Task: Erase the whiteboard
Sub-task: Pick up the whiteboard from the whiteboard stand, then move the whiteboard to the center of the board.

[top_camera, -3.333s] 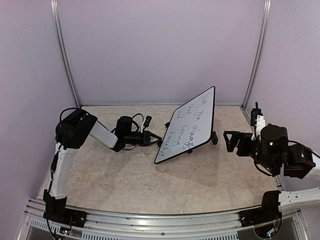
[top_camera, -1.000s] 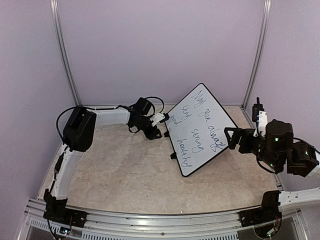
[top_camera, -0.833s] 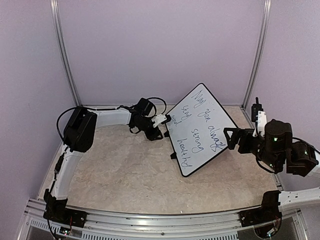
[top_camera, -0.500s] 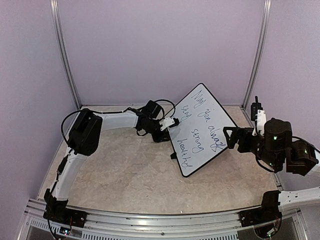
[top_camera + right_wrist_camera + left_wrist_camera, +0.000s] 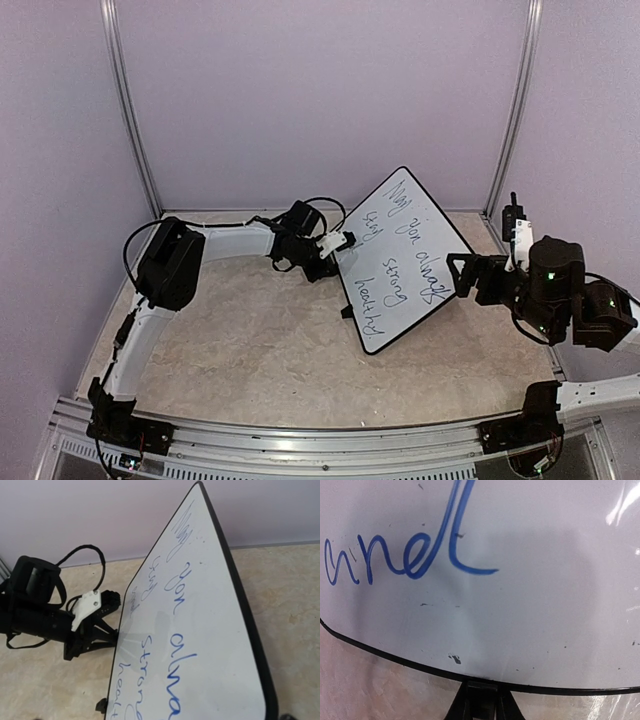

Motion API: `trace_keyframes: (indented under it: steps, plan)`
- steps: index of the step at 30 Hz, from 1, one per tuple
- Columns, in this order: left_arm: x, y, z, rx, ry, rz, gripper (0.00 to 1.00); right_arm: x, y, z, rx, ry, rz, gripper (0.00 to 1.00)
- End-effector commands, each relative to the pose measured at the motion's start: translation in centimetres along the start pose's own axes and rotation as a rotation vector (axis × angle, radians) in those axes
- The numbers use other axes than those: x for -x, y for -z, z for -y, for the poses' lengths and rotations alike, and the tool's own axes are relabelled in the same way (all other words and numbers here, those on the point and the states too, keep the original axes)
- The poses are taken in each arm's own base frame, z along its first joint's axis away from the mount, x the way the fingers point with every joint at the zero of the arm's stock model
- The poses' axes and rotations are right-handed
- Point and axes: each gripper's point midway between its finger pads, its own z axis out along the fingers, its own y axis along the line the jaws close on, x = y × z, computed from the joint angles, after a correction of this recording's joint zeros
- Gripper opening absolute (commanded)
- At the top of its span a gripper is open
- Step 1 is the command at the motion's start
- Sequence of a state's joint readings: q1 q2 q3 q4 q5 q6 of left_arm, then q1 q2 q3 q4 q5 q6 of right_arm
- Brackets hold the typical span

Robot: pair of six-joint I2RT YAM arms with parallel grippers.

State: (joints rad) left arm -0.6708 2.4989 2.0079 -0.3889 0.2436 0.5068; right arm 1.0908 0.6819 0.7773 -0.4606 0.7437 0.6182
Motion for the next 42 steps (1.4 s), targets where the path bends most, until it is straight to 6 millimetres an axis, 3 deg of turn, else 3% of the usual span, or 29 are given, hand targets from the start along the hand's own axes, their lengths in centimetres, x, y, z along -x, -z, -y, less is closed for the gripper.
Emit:
trace_keyframes:
  steps: [1,9,14,17,21,32,42]
  plan:
    - [-2.4,-0.9,2.0,-0.045,0.180,-0.027,0.00,0.9,0.6,-0.1,0.019,-0.023,0.023,0.99]
    - [-3.8,2.2,2.6,0.021,0.380,0.003,0.00,0.9,0.9,0.3,0.013,-0.025,0.028,0.99]
    - [-4.9,2.8,3.7,0.080,0.447,-0.032,0.00,0.7,0.5,0.0,0.015,-0.019,0.026,0.99]
    - [-6.7,2.9,4.4,0.112,0.515,-0.058,0.00,0.6,0.3,-0.3,0.018,-0.019,0.022,1.00]
    - [-7.2,4.0,5.1,0.123,0.610,-0.012,0.00,0.8,0.3,-0.4,0.011,-0.011,0.018,1.00]
    - [-7.9,5.4,6.7,0.199,0.790,0.029,0.00,2.2,0.9,1.9,-0.102,-0.051,0.075,0.99]
    - [-9.9,8.1,5.5,0.429,0.937,0.009,0.00,1.8,1.2,2.6,-0.109,-0.067,0.082,0.99]
